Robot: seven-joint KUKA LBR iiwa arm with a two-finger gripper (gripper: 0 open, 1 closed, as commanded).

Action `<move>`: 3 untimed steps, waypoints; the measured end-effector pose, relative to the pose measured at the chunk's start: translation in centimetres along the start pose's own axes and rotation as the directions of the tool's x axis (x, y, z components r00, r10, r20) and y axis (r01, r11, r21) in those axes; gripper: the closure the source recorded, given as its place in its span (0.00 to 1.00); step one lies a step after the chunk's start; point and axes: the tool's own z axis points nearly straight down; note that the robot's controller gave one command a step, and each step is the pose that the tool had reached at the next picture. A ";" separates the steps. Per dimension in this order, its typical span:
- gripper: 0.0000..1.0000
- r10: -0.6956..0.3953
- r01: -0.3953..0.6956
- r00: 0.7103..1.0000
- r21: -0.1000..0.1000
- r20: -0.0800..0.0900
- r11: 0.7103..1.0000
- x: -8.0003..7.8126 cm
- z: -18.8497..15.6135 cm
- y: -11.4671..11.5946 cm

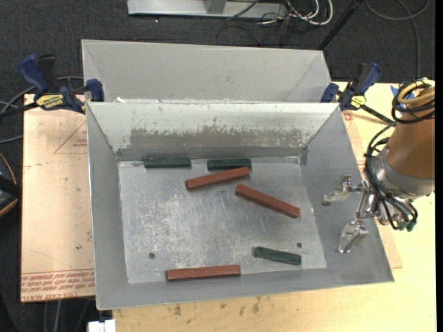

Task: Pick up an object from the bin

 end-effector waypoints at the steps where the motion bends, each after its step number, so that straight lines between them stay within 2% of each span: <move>1: 0.00 0.040 -0.040 0.999 0.000 0.006 0.999 -0.5 6.7 3.9; 2: 0.00 -0.033 0.033 0.999 -0.001 -0.002 0.999 0.0 7.8 5.8; 3: 0.00 0.125 -0.125 0.992 -0.001 0.000 0.992 0.1 7.9 7.6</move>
Offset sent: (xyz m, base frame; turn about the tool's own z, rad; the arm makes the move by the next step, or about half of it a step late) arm -0.0029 0.0667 -0.0513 -0.1008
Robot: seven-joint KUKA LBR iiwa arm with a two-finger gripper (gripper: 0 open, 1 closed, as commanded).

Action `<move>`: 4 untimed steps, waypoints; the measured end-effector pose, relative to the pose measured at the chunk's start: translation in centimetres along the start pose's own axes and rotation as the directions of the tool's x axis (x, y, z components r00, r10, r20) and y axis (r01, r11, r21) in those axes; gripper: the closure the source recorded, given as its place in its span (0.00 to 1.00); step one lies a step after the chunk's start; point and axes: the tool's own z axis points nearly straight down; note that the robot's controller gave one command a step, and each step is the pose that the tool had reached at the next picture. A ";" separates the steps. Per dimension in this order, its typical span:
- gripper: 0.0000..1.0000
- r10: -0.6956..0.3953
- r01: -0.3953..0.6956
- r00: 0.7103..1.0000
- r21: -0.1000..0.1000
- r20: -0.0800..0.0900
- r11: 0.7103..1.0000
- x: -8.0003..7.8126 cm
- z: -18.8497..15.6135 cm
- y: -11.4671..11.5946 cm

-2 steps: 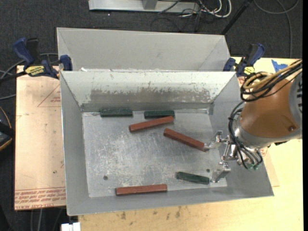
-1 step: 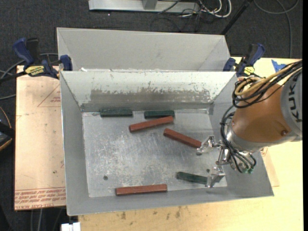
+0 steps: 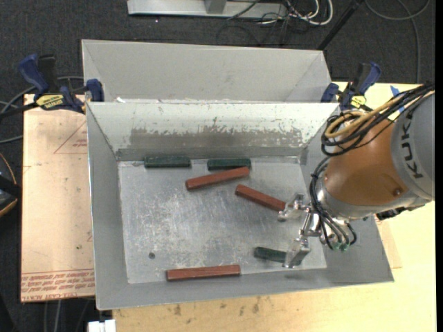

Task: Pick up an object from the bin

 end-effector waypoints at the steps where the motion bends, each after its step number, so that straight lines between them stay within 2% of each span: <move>1: 0.00 -0.146 0.146 0.989 0.002 0.014 0.989 -0.2 5.8 2.2; 2: 1.00 -0.105 0.105 0.994 0.003 0.020 0.994 -0.2 5.5 3.2; 4: 1.00 -0.097 0.097 0.995 0.002 0.017 0.995 -0.3 5.3 3.2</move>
Offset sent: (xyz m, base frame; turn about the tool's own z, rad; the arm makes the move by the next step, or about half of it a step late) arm -0.0014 0.0232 -0.0626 0.0786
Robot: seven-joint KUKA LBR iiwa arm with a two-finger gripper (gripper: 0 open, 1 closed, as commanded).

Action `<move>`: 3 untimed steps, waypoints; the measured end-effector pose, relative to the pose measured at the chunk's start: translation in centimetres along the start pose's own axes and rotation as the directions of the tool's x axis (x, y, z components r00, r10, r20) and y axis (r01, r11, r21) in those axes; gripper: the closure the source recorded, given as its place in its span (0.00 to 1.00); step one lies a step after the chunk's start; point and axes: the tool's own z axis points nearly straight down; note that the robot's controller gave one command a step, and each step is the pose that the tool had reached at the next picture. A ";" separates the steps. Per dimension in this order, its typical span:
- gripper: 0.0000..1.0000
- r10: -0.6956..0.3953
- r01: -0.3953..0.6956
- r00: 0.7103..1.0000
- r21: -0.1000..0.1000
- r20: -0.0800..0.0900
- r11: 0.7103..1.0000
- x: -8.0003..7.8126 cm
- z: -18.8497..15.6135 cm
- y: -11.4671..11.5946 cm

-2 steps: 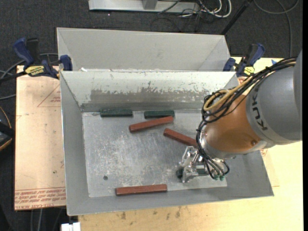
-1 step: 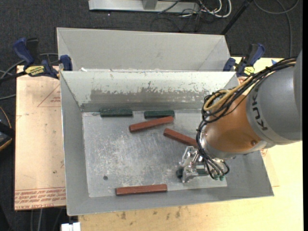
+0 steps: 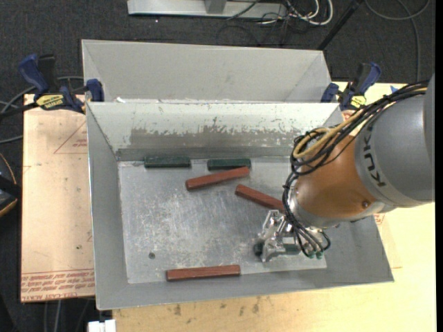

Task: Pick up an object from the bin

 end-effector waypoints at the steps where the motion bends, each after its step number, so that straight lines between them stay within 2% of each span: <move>1: 1.00 -0.002 0.002 1.000 -0.001 -0.013 1.000 0.3 -0.8 0.0; 2: 1.00 -0.002 0.002 1.000 -0.002 -0.019 1.000 0.3 -2.4 0.1; 3: 1.00 -0.002 0.002 1.000 -0.002 -0.018 1.000 0.2 -3.8 0.1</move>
Offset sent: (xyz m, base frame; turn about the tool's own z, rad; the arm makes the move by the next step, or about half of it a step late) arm -0.0001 -0.0002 0.0588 0.0000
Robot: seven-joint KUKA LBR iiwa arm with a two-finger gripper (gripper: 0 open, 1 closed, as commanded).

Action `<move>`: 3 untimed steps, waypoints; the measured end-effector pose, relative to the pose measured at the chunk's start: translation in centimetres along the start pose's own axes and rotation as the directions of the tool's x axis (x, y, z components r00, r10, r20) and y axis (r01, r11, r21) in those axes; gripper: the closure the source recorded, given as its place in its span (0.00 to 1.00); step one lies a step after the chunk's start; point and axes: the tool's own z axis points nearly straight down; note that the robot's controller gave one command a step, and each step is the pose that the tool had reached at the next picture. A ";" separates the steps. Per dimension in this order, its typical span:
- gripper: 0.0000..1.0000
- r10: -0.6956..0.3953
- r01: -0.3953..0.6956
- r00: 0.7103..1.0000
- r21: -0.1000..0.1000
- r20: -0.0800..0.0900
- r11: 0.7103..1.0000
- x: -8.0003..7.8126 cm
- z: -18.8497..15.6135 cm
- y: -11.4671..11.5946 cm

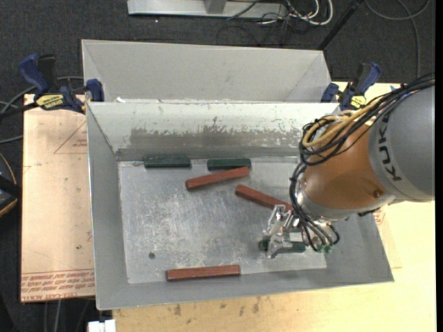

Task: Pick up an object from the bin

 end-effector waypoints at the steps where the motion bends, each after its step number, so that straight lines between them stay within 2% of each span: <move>1: 1.00 0.000 0.000 1.000 0.000 0.002 1.000 0.0 -1.3 0.0; 2: 1.00 0.000 0.000 1.000 0.000 0.004 1.000 -0.1 -2.0 0.0; 3: 1.00 -0.001 0.001 1.000 0.000 -0.002 1.000 0.0 -2.7 0.0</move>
Offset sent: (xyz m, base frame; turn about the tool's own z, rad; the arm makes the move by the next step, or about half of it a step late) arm 0.0001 -0.0001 0.0046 0.0000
